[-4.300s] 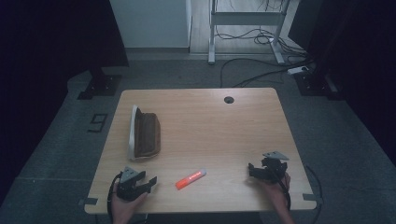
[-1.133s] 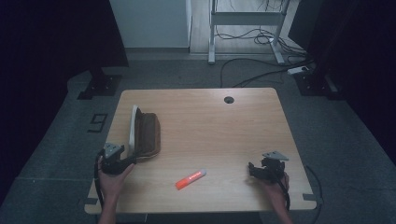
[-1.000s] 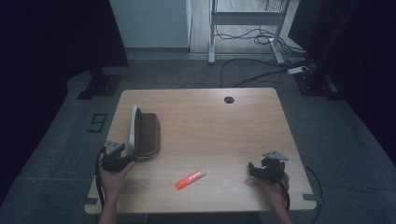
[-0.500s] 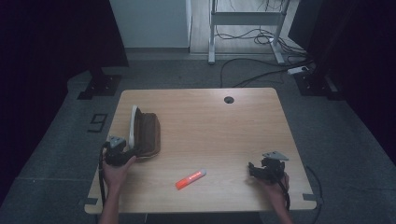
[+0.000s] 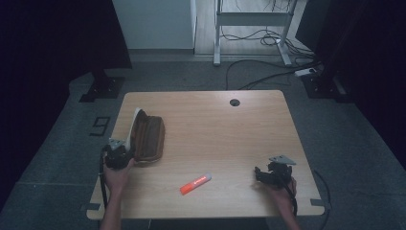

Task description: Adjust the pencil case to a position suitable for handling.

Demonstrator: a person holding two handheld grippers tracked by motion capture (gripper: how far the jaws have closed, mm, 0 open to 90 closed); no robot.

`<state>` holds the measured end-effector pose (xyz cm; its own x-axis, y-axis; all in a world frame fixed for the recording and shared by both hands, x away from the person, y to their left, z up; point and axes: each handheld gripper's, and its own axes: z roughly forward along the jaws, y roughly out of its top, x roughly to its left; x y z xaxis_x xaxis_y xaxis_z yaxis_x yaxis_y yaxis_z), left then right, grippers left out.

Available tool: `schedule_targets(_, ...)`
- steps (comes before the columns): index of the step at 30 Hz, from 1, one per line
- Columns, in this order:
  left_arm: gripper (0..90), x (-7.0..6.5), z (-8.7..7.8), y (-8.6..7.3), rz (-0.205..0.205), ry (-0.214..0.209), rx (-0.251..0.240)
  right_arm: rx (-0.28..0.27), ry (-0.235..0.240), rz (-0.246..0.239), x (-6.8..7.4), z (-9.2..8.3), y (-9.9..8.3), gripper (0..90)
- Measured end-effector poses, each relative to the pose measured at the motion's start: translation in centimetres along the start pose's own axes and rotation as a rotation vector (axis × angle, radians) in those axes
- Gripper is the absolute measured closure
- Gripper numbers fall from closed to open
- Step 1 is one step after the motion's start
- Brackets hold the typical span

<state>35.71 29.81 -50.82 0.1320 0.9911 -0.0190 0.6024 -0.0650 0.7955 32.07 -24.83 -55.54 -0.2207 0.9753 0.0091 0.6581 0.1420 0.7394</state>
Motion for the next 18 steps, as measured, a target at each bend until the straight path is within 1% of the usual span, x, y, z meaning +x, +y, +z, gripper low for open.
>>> schedule_targets(2, 77.8, 0.2, -0.1, 0.0, -0.011, 0.010, -0.004, 0.000, 0.000, 0.000, 0.0, 0.0, 0.0, 12.5)
schedule_targets(4, 80.8, 0.4, -0.1, 0.1, -0.025, 0.009, -0.010, 0.000, 0.000, 0.000, 0.0, 0.0, 0.0, 12.6)
schedule_targets(7, 82.3, 0.6, -0.3, 0.2, -0.046, -0.002, -0.020, 0.000, 0.000, 0.000, 0.0, 0.0, 0.0, 12.5)
schedule_targets(13, 83.8, 1.1, -0.7, 0.2, -0.098, -0.051, -0.035, 0.000, 0.000, 0.000, 0.0, 0.0, 0.0, 12.5)
schedule_targets(17, 84.0, 1.2, -1.1, 0.3, -0.105, -0.089, -0.046, 0.000, 0.000, 0.000, 0.0, 0.0, 0.0, 12.6)
schedule_targets(18, 84.0, 1.1, -1.3, 0.3, -0.111, -0.105, -0.052, 0.000, 0.000, 0.000, 0.0, 0.0, 0.0, 12.5)
